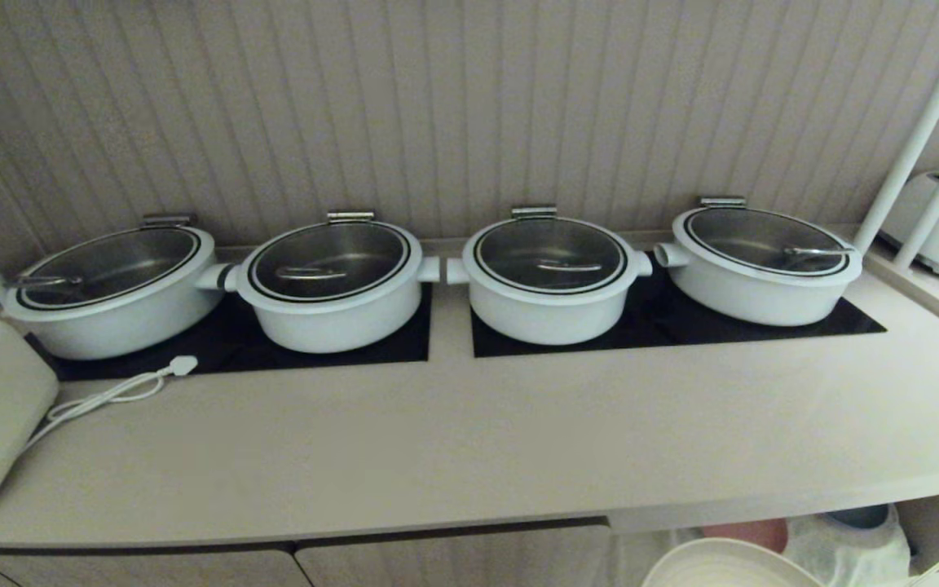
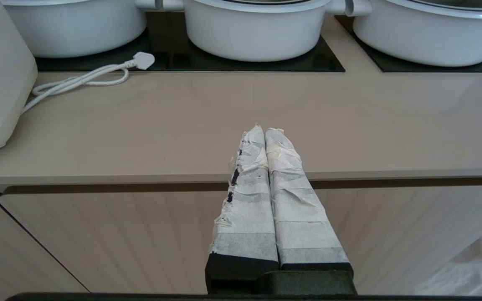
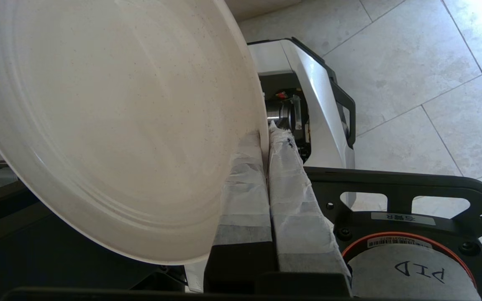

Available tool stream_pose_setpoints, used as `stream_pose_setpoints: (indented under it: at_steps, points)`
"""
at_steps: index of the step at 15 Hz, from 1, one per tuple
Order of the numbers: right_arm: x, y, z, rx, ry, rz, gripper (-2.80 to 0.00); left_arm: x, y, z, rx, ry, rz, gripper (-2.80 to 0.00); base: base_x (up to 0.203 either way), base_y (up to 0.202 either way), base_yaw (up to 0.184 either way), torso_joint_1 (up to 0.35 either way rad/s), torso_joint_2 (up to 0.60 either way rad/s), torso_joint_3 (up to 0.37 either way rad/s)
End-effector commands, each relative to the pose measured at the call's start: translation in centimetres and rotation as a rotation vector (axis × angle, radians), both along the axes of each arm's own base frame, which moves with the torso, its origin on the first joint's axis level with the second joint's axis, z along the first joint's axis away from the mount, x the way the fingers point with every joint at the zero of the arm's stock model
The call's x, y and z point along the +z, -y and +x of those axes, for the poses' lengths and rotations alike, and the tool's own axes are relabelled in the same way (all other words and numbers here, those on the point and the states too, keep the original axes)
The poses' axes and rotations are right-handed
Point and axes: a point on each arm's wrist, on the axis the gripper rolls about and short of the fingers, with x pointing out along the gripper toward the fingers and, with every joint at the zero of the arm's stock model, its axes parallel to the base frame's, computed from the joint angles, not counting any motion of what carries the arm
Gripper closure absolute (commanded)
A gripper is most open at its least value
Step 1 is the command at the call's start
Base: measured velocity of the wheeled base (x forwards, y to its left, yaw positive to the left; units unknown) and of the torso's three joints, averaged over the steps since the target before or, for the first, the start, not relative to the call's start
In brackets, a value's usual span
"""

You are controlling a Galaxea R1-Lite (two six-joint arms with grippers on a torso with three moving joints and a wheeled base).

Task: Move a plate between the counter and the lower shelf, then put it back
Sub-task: Put the plate in the cupboard

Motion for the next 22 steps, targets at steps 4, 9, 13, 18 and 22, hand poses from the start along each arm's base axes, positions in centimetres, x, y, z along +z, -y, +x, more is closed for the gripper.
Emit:
stream_pose_setpoints:
  at_steps: [4, 9, 13, 18, 22]
  points:
    - [-0.05, -0.04, 0.08, 0.003, -0.010, 0.008, 0.00, 0.00, 0.00, 0.00, 0.000, 0.001, -0.001, 0.00, 0.000, 0.000, 0.000, 0.000, 0.00, 0.000]
    - [-0.08, -0.04, 0.06, 0.004, -0.012, 0.009, 0.00, 0.00, 0.00, 0.00, 0.000, 0.001, -0.001, 0.00, 0.000, 0.000, 0.000, 0.000, 0.00, 0.000]
    - [-0.07, -0.04, 0.04, 0.004, -0.010, 0.009, 0.00, 0.00, 0.00, 0.00, 0.000, 0.001, -0.001, 0.00, 0.000, 0.000, 0.000, 0.000, 0.00, 0.000]
    - [-0.03, -0.04, 0.04, 0.004, -0.009, 0.010, 0.00, 0.00, 0.00, 0.00, 0.000, 0.001, -0.001, 0.00, 0.000, 0.000, 0.000, 0.000, 0.00, 0.000]
    - [-0.07, -0.03, 0.02, 0.004, -0.010, 0.009, 0.00, 0.00, 0.00, 0.00, 0.000, 0.001, -0.001, 0.00, 0.000, 0.000, 0.000, 0.000, 0.00, 0.000]
